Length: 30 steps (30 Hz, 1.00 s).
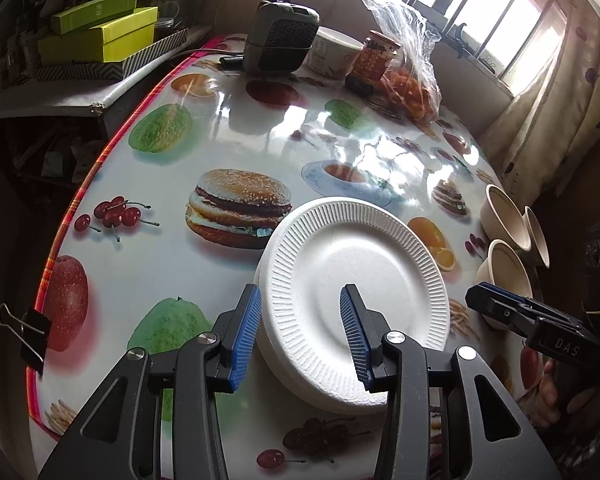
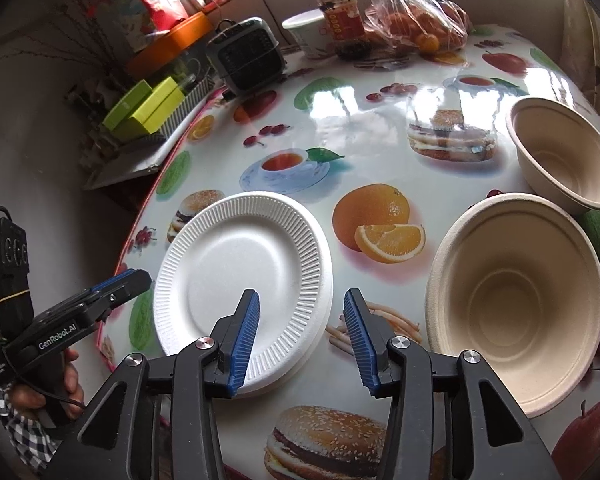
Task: Organize plates and bowls
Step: 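Open both grippers and release the white plates onto the stack, then move both grippers over to the beige paper bowls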
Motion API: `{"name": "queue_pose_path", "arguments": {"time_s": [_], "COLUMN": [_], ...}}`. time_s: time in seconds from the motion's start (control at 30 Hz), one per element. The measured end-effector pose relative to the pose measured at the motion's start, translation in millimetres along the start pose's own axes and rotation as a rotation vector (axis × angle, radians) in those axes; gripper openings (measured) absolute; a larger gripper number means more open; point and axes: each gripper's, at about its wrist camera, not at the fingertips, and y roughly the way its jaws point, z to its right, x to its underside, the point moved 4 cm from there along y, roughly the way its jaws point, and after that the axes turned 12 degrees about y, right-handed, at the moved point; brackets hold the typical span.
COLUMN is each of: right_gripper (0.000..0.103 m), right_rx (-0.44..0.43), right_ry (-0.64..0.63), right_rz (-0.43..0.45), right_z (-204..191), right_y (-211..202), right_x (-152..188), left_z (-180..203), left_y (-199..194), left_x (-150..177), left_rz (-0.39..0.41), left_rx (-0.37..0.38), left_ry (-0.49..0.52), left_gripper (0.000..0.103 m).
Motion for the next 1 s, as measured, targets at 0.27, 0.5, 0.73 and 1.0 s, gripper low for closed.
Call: {"name": "queue_pose_path", "arguments": {"time_s": [0.27, 0.5, 0.73, 1.0], "right_gripper": [0.046, 0.046, 0.046, 0.046], "right_rx": [-0.017, 0.016, 0.079, 0.134], "right_ry": [0.025, 0.065, 0.122, 0.186], "right_rz": [0.072, 0.164, 0.248, 0.331], "right_z": [7, 30, 69, 114], "right_y": [-25, -47, -69, -94], "right_x": [-3, -15, -28, -40], "left_z": [34, 66, 105, 150], "left_y": [2, 11, 30, 56], "left_x": [-18, -39, -62, -82], "left_rz": [0.016, 0.016, 0.003, -0.026], "left_rx": [0.046, 0.087, 0.141, 0.198], "left_ry": [0.063, 0.114, 0.158, 0.201], "left_gripper": [0.043, 0.043, 0.043, 0.043]}}
